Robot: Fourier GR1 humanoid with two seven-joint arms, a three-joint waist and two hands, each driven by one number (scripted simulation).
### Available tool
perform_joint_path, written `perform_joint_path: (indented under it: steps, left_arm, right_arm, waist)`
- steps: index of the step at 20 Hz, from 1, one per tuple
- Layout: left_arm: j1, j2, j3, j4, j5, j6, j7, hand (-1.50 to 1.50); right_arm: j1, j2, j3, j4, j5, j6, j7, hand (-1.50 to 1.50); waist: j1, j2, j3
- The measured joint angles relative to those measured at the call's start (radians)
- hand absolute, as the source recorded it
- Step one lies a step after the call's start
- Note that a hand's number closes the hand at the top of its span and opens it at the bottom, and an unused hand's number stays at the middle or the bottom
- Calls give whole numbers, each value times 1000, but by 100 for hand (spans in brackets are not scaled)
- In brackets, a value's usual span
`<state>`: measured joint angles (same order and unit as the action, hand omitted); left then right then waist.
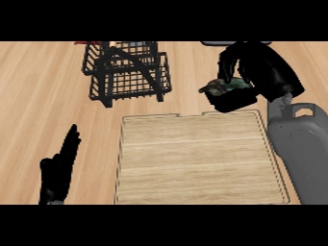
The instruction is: Pick the eggplant from the tray and place it in the tiered basket
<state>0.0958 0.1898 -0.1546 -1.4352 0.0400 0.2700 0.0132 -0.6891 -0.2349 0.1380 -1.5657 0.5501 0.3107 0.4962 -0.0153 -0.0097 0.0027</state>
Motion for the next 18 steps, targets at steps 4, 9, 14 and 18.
perform_joint_path:
  steps: [4,9,14,18]
  left_arm:
    - [-12,-15,-8,7,-12,5,9,0]
    - [-21,-20,-1,18,-18,-10,-2,0]
    - [-21,-31,3,28,-29,-15,-34,0]
    - [-42,-33,10,36,-31,-21,-11,0]
  right_arm:
    - [-73,-42,-62,-119,-38,52,46,150]
    - [-184,-52,-114,-126,-49,85,100,150]
    - [-323,-7,-112,-39,-25,75,172,150]
    - [-425,14,-129,94,-2,43,165,150]
  waist:
    - [5,2,0]
    - [16,4,0]
    - [24,6,0]
    - [28,8,1]
